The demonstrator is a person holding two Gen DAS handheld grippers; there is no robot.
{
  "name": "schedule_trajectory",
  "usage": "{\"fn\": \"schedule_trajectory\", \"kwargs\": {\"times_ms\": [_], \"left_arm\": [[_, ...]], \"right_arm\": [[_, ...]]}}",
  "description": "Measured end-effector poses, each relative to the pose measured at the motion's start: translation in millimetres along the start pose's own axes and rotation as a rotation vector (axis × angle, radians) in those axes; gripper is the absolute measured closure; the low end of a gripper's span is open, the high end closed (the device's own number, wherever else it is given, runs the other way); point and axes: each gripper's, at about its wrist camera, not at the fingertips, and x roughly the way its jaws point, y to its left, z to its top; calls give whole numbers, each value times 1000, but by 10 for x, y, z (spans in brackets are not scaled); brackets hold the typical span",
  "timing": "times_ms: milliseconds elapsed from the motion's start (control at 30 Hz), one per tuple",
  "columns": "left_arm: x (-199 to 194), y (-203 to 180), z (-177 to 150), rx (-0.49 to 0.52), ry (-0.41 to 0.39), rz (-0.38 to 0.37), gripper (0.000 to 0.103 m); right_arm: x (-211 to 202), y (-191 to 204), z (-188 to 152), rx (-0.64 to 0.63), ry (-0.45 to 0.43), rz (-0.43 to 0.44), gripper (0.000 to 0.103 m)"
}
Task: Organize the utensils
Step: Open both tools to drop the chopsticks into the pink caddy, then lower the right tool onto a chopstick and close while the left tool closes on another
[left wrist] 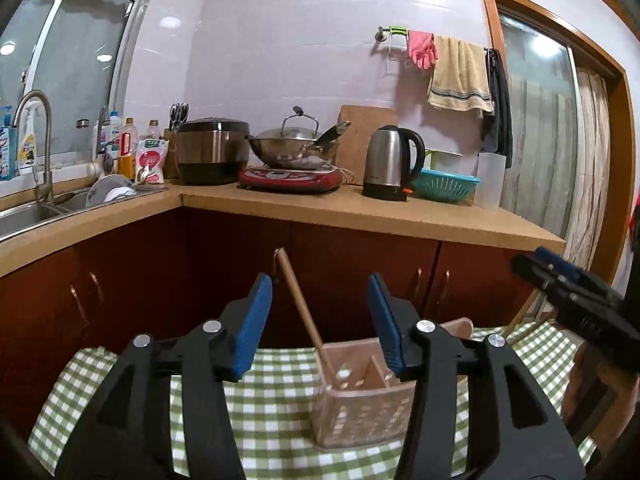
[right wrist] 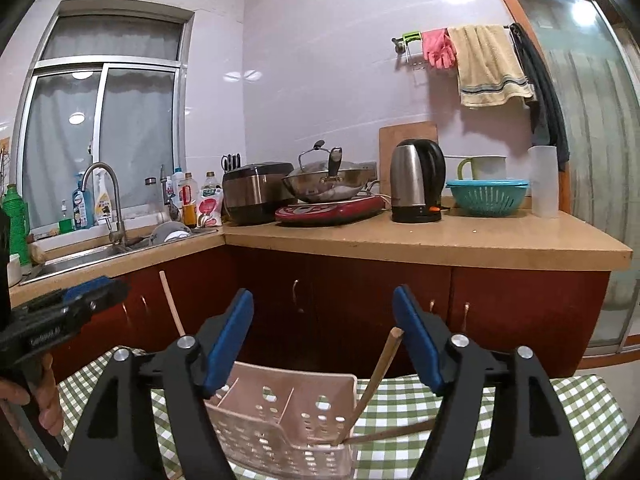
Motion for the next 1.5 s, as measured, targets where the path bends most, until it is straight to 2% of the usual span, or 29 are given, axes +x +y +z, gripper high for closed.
{"fn": "schedule_trajectory", "kwargs": {"times_ms": [267, 467, 700, 1033, 1167, 1500], "left_arm": [[-448, 52, -241, 7, -2, 37, 37], [-829, 20, -462, 27, 8, 58, 36], [-1219, -8, -892, 13, 70, 78, 36], [-1611, -15, -1612, 17, 220, 115, 38], [-1693, -17, -1823, 30, 274, 129, 45], [-1758, 37, -2189, 13, 368, 151, 52]], "right_arm": [[-458, 104, -150, -5, 13, -21, 30], [-862, 192, -432, 15, 57, -13, 30], [-1268, 302, -906, 26, 141, -16, 30], [-1680, 417, -1636, 14, 325, 5, 47], [-1773, 491, -1897, 0, 401, 31, 50], [-1807, 600, -2227, -28, 502, 55, 61]]}}
